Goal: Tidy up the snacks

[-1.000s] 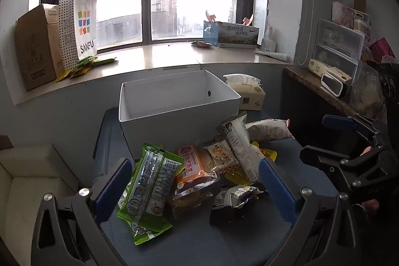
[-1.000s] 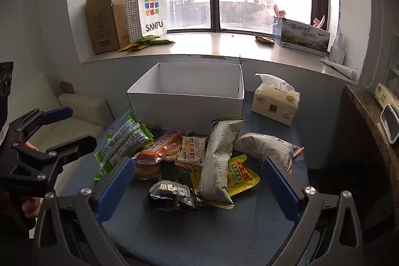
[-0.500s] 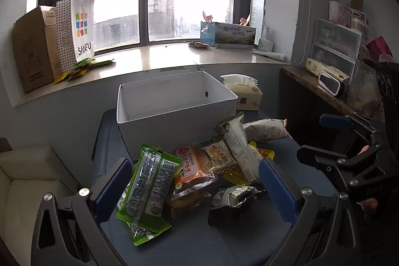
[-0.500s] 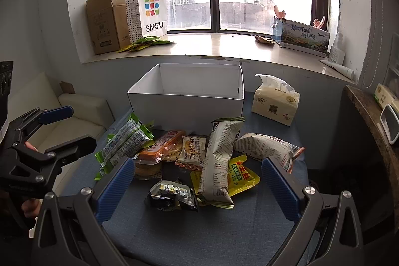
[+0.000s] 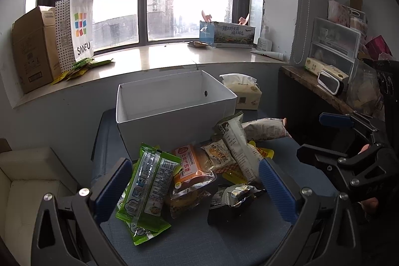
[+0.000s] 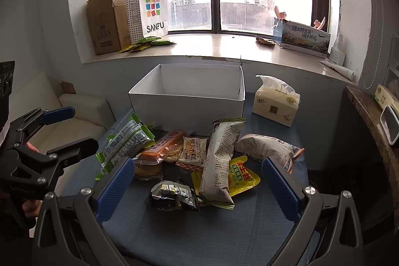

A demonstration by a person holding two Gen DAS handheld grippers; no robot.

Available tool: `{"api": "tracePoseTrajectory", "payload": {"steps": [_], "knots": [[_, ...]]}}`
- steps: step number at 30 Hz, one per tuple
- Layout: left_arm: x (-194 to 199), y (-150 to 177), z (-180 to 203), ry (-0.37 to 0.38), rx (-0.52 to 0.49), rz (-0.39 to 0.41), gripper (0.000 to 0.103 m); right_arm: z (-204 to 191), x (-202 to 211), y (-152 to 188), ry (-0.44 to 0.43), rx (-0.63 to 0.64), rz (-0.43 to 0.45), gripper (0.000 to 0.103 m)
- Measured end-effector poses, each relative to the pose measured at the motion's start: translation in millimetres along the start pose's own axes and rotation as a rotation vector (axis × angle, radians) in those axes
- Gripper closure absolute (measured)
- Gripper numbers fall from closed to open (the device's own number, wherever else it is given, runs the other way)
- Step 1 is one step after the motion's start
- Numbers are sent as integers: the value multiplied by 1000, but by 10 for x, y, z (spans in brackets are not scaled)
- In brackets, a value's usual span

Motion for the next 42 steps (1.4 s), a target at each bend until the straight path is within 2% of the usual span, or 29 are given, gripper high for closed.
{"api": "tracePoseTrajectory", "payload": {"steps": [42], "knots": [[32,-3,-12,-4,-9,0,0,-1,52,-15,6,2,8,0]]}}
Point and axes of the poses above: each gripper's, at about its wrist camera, not at the fingertips, and x roughly against the way its jaws point, z to its right, y to its underside, the point moved 3 cm from there along -x, roughly the way its jaws point, and after that the axes turned 14 degrees about x, right-handed, at the moved point
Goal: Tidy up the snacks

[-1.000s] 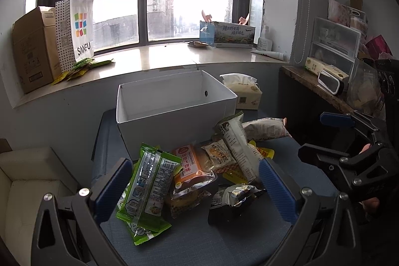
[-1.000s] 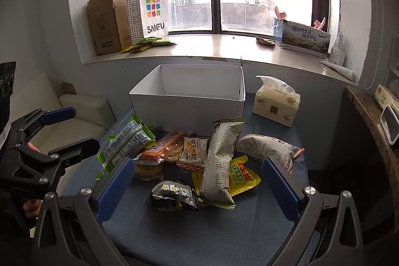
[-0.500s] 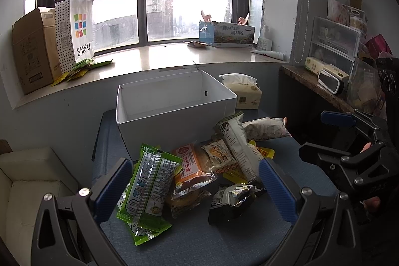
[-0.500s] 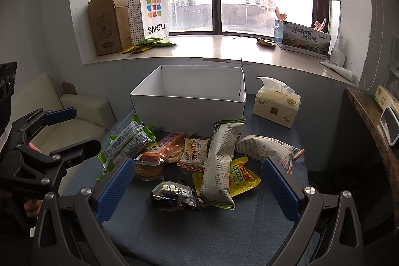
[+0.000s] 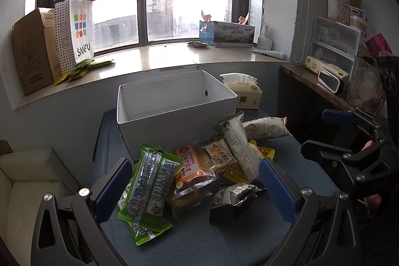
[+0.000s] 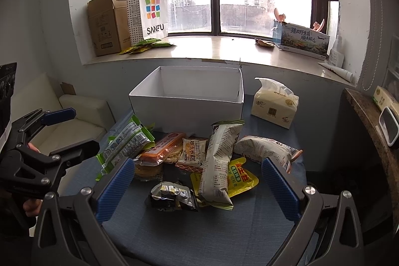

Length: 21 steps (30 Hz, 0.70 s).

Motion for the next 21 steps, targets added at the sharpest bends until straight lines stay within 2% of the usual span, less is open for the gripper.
{"api": "tracePoseTrajectory", "payload": {"steps": [17,21], "knots": [[-29,-16,-44,-27,16,-1,0,-2,-33,22,-1,1,-8,0],[-26,-16,-49,-27,12,-7,0,33,-135,53,-5,-4,-33,0]]}}
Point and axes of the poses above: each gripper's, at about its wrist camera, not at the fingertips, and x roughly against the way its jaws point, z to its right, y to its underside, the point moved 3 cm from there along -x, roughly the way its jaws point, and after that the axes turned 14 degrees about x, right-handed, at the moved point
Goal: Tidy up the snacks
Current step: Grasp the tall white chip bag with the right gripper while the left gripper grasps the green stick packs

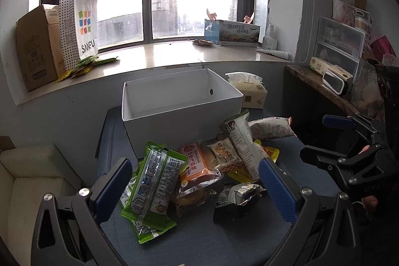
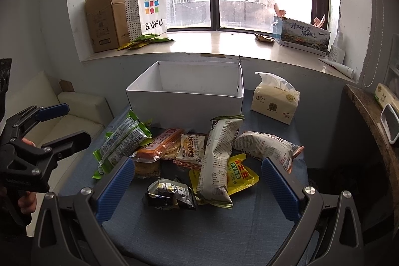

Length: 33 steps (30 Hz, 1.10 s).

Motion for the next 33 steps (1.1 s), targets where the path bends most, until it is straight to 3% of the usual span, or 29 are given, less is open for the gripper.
{"api": "tracePoseTrajectory", "payload": {"steps": [7,16,18,19,20,25,28,33], "knots": [[-32,48,10,-9,-42,-8,0,167,-604,3,-47,9,-92,0],[-72,89,-194,-23,-35,-20,0,398,-1626,86,-178,-101,-233,1],[-81,100,-248,-29,-29,-21,0,435,-1767,140,-205,-133,-257,12],[-87,105,-273,-32,-26,-23,0,446,-1834,176,-208,-142,-278,30],[-91,112,-300,-33,-24,-26,0,448,-1891,214,-210,-145,-299,41],[-121,133,-381,-35,-15,-32,0,503,-1890,303,-261,-195,-285,65],[-130,132,-414,-26,-9,-34,0,535,-1783,310,-262,-211,-257,71],[-177,152,-452,0,-17,-44,0,537,-1376,150,-204,-173,-175,72]]}}
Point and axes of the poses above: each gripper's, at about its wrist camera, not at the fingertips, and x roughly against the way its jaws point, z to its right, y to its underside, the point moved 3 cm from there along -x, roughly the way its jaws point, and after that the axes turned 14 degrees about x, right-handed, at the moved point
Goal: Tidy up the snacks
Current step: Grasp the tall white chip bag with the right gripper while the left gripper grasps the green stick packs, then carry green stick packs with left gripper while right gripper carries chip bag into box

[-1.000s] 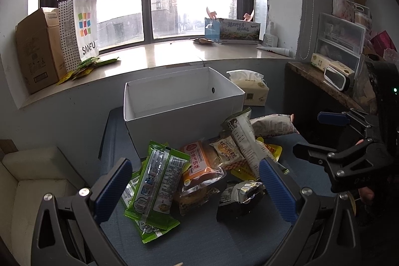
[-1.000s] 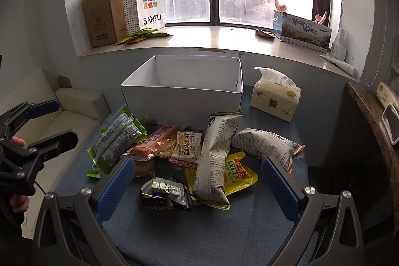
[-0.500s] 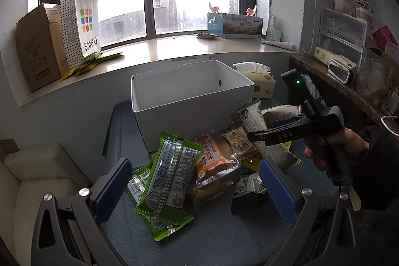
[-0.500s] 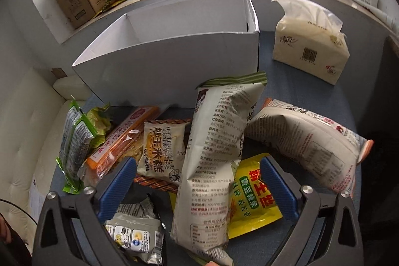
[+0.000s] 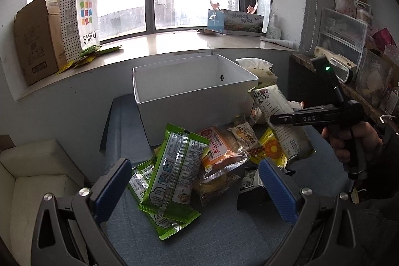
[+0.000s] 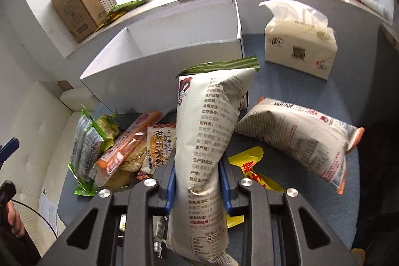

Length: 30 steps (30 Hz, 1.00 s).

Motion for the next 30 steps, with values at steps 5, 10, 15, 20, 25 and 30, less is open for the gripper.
{"api": "tracePoseTrajectory", "payload": {"steps": [5,10,15,20,25,30], "knots": [[-239,57,-68,20,-46,-49,0,-104,598,44,69,20,105,72],[-710,204,-193,-57,-135,-109,0,-145,1042,105,82,-17,179,72],[-1126,326,-248,-126,-187,-165,0,-273,1245,176,86,-7,212,72],[-1353,374,-254,-88,-192,-222,4,-382,1310,233,92,34,212,72],[-1354,415,-295,-39,-154,-251,34,-460,1273,248,72,54,203,72],[-1203,392,-438,3,-44,-236,40,-507,1259,257,63,65,198,72]]}}
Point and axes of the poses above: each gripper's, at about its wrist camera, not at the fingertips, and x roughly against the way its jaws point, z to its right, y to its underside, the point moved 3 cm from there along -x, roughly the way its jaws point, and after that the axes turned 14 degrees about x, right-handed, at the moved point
